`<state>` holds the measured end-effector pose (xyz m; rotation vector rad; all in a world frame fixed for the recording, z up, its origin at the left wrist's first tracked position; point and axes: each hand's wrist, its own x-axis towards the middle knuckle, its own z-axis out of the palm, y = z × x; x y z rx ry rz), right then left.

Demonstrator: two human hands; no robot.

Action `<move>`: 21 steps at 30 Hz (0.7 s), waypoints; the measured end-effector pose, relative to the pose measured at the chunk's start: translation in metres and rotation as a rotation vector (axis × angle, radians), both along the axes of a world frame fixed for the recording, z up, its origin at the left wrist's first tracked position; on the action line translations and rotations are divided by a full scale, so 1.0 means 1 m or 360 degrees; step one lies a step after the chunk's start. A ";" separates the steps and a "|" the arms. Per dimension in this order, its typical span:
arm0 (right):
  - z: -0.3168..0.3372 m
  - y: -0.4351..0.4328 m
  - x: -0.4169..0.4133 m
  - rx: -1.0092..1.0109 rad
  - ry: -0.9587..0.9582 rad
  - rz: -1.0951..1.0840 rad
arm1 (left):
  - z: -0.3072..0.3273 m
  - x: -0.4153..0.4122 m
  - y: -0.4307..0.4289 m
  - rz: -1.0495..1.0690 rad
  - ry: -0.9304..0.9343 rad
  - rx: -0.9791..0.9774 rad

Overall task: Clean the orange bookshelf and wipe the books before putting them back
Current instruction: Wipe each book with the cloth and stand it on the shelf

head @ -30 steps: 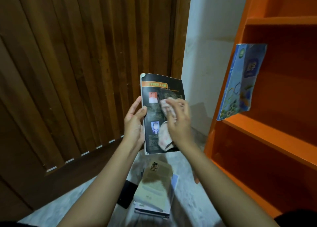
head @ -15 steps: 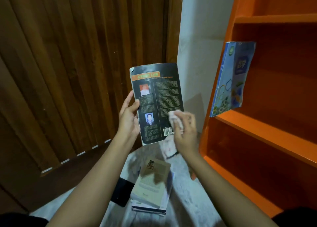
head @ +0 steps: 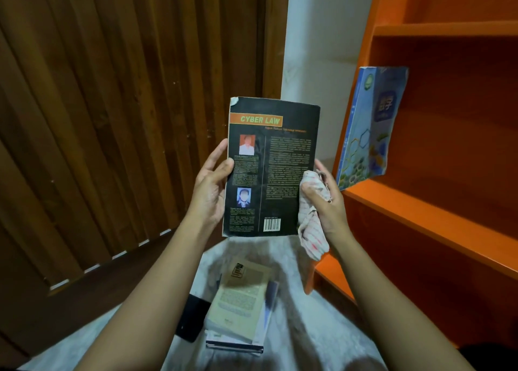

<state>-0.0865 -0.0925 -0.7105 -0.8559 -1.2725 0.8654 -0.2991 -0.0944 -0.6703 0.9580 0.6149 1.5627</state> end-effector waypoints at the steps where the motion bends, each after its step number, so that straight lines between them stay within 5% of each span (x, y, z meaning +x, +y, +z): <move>1: -0.001 0.000 0.000 0.0001 0.0000 -0.0015 | -0.002 0.001 0.003 -0.0006 -0.0073 -0.0041; 5: -0.006 0.002 -0.007 -0.0053 0.0077 -0.0143 | -0.005 0.006 0.008 0.0199 0.0257 -0.0105; 10: -0.007 0.001 -0.015 -0.0034 0.0072 -0.0316 | -0.009 0.016 0.019 0.0954 0.1204 0.0073; 15: -0.013 -0.006 -0.024 0.0028 0.0010 -0.0498 | -0.011 0.041 0.015 0.0785 0.1542 0.0070; 21: -0.029 -0.016 -0.031 0.0287 -0.0363 -0.0592 | -0.002 0.074 0.010 0.0344 0.1467 0.0086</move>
